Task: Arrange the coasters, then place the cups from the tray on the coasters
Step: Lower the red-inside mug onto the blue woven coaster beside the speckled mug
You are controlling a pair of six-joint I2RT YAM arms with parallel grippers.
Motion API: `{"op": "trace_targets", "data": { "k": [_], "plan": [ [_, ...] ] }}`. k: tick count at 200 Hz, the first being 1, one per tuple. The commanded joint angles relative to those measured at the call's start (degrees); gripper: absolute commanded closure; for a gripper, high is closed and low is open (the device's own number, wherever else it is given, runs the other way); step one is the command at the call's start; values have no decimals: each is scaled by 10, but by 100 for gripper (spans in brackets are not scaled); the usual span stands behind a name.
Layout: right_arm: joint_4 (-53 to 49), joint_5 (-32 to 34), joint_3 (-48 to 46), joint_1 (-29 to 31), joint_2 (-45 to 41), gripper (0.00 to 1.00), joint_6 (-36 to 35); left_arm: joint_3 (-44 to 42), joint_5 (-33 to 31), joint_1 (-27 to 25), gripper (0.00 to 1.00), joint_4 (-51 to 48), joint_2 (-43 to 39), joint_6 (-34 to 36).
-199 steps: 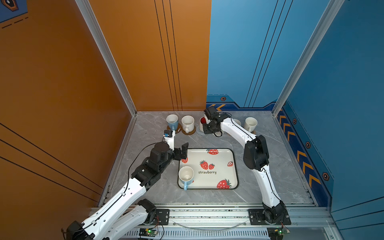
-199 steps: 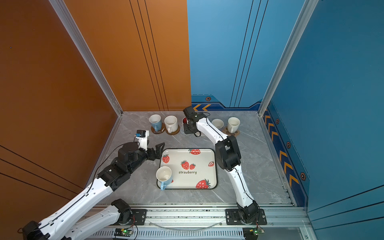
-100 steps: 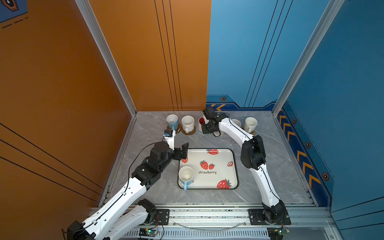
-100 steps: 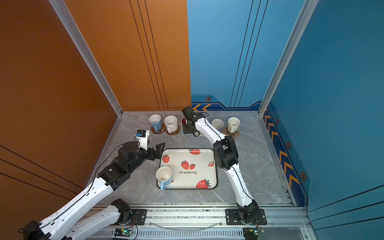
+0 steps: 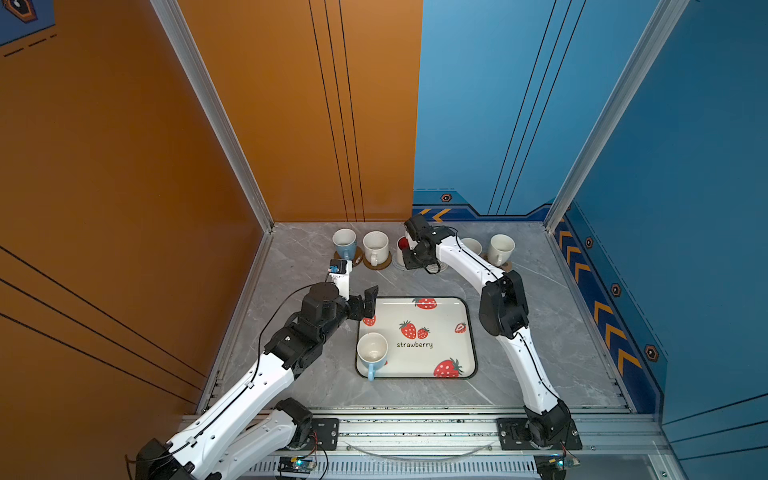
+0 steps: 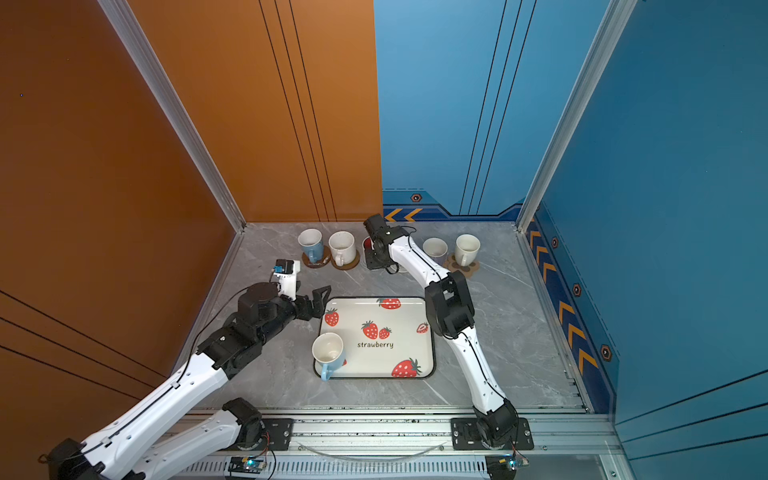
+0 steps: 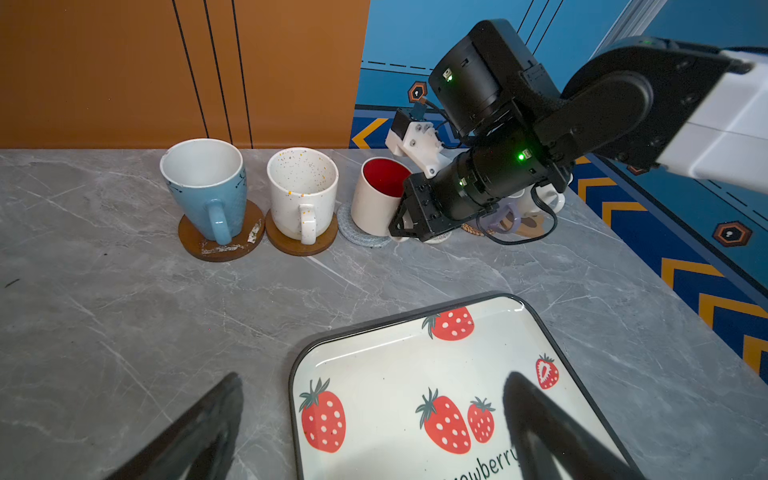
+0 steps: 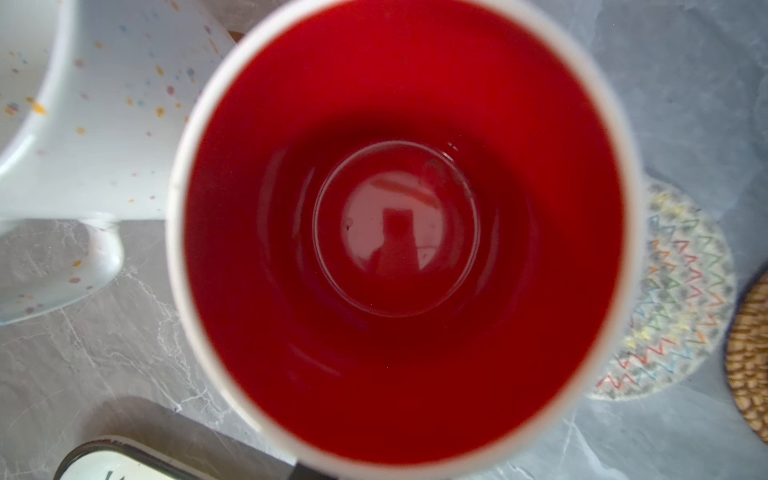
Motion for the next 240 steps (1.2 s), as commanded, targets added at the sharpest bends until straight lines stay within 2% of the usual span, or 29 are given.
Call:
{"op": "trace_targets", "data": {
  "k": [1, 240],
  "plan": [
    [8, 14, 31, 0, 6, 100, -8, -7, 13, 6, 2, 15, 3, -3],
    [5, 15, 51, 4, 33, 100, -8, -9, 17, 10, 2, 14, 0, -4]
  ]
}}
